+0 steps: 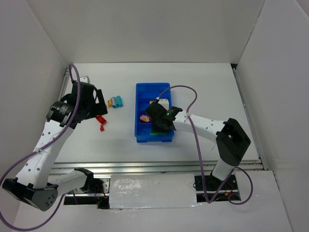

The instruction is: Sort the legos into containers by color

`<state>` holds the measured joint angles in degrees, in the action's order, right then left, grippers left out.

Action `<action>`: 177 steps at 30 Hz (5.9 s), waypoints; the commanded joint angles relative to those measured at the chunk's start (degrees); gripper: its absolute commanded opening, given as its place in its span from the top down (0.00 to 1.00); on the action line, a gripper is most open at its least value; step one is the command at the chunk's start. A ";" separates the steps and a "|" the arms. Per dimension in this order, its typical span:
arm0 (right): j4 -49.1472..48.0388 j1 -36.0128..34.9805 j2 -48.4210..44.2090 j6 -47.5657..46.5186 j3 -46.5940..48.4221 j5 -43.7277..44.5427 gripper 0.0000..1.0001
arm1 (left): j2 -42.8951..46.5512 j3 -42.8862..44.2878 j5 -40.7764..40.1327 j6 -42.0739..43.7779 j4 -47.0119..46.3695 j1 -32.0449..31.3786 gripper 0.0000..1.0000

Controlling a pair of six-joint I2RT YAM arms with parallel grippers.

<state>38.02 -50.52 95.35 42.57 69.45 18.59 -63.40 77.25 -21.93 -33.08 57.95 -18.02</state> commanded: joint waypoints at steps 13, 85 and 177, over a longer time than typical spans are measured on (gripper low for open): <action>0.65 0.69 -8.15 -0.20 5.52 -0.39 0.28 | -7.95 0.00 4.88 -1.98 -2.67 4.57 0.00; 3.11 2.71 -28.46 -7.42 1.74 -8.31 0.19 | -20.63 4.63 13.58 -19.65 -18.50 8.81 1.00; 2.23 13.52 -42.88 -9.26 -3.36 -17.62 0.18 | -27.74 -25.57 5.77 -15.61 -29.04 13.45 0.20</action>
<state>42.00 -36.86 53.69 33.58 66.06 0.62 -90.65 52.07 -14.41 -46.98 29.39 -4.99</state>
